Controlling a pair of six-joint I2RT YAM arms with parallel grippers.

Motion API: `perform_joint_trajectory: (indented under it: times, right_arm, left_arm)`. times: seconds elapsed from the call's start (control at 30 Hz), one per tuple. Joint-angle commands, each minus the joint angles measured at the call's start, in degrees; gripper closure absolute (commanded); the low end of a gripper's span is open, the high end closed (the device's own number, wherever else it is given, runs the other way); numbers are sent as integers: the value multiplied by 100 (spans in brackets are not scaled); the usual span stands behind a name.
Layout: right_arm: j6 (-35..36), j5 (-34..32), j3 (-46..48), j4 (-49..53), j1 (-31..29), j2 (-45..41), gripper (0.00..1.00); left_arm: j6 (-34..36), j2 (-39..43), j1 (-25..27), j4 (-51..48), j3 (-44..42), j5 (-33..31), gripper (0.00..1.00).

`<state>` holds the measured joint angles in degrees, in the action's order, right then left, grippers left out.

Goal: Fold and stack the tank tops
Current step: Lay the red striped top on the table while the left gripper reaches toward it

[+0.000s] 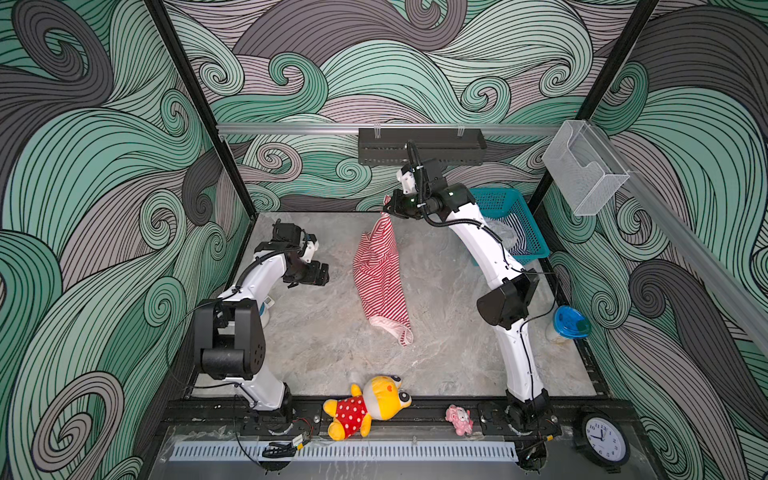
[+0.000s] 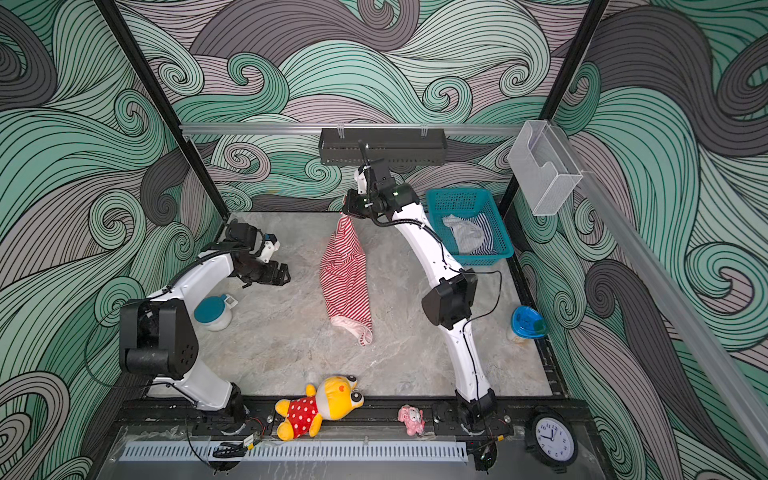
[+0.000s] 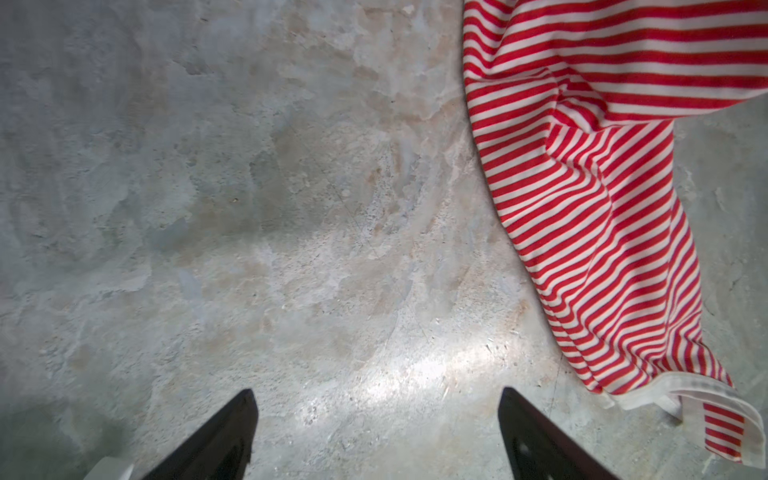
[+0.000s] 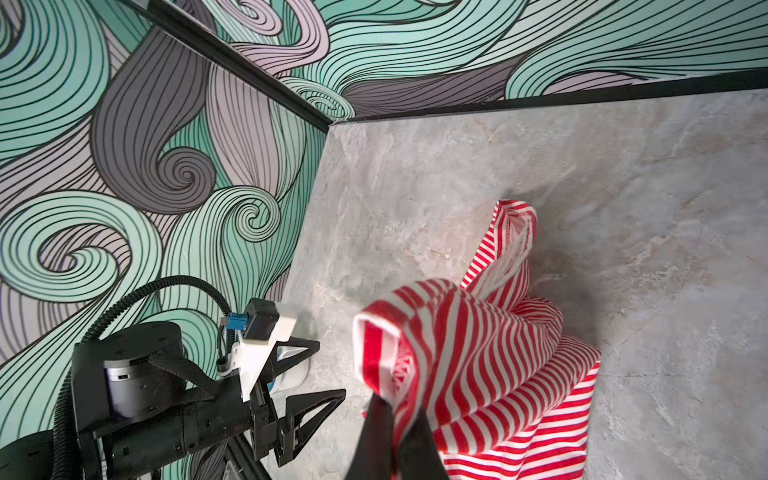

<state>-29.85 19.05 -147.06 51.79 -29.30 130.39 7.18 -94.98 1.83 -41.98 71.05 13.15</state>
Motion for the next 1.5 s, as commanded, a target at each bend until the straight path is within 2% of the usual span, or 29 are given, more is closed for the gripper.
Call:
perform_joint_trajectory:
  times: [0.0,0.1,0.23,0.47,0.57,0.7,0.83,1.0,1.17,1.33,1.47]
  right_arm:
    - [188,-865,156,525,8,-290,100]
    - [284,-1312,753,595,99,-594,100]
    - [372,-1663,1443,586,307,-879,100]
    - [354,-1695,2172,578,720,-1186,100]
    - [377,-1701,2380,510,724,-1345,100]
    - [402,-1703,2714,461,724,-1568,99]
    - [410,-1719,3301,302,724,-1909,94]
    - [465,-1800,3950,230,719,-2341,94]
    - [514,-1549,4476,225,653,-2677,94]
    - [542,-1142,4756,316,343,-2739,93]
    - [359,-899,5055,283,-40,-2687,93]
  left_arm:
    - [178,-199,147,-351,370,414,6]
    - [401,-395,501,-637,586,657,6]
    - [825,-397,1309,-742,507,713,6]
    - [1250,-715,2681,-872,534,636,8]
    - [1160,-1179,2951,-1030,805,608,10]
    - [1009,-1763,2964,-1291,1254,475,15]
    - [882,-1968,2964,-1256,1327,73,15]
    - [744,-2404,2848,-1409,1507,-1519,15]
    - [827,-2701,2303,-1350,1830,-2375,15]
    - [954,-3612,1805,-1783,3438,-2944,15]
    - [1043,-4719,1538,-2284,5590,-3146,15]
